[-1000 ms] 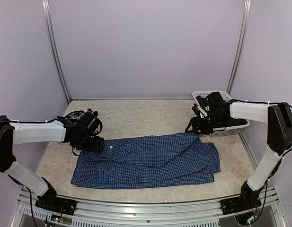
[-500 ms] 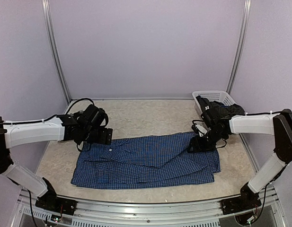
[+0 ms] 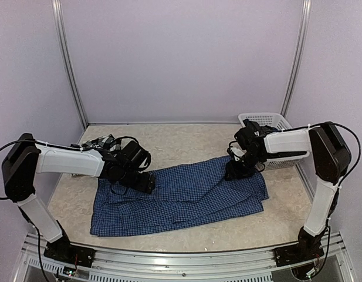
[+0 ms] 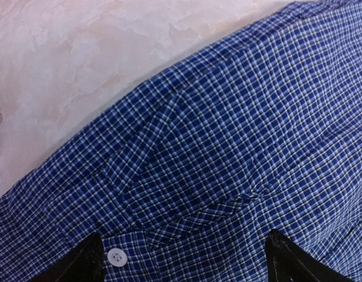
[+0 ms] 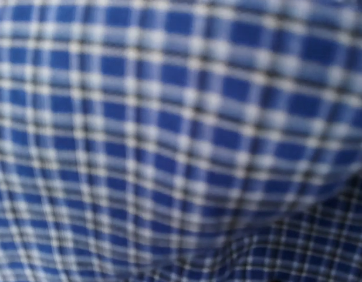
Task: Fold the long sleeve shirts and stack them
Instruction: Rotate the rectangle-folded shirt at the center of the board.
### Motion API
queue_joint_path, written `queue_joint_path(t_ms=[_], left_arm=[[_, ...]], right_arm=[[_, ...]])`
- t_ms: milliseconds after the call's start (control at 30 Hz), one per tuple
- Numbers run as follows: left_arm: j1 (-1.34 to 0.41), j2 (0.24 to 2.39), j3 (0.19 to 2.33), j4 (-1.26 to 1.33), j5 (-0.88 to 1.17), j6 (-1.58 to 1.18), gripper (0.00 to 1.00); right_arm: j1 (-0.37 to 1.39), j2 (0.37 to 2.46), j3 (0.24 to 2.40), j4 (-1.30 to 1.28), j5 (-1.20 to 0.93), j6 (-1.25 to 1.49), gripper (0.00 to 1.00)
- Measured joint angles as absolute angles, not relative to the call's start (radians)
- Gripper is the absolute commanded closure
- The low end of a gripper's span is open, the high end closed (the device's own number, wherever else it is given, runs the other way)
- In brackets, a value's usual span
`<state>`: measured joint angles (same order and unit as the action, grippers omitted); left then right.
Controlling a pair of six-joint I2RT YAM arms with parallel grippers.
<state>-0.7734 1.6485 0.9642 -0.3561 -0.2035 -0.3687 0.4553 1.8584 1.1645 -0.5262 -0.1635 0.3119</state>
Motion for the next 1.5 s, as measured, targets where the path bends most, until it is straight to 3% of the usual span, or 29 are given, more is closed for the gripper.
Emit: queue_joint_path(t_ms=[400,700,933,1200,1500], left_arm=[[-0.729,1.749,0.962,-0.346,-0.117,-0.377,0.1],[-0.817,1.749,0.96,-0.311,-0.115,-0.482,0.09],[-0.896,1.728,0.964,-0.299,-0.121,-0.546,0.02],[-0.866,1.631,1.021,-0.29,-0.17,-0.503,0.01],[-0.824,1.656,1.036,-0.262,0.025,-0.413,0.02]], right_arm=[[0.455,2.181,1.625,-0.585,-0.067,0.189,0.38],[0.455,2.392,1.938,-0.569,-0.023,0.031,0.36],[0.437,2.369,1.895,-0.502,-0.007,-0.083,0.3],[0.43,2.144,1.722,-0.468,0.005,-0.076,0.25],[0.43,2.027,1.57,-0.465,-0.031,0.082,0.27]])
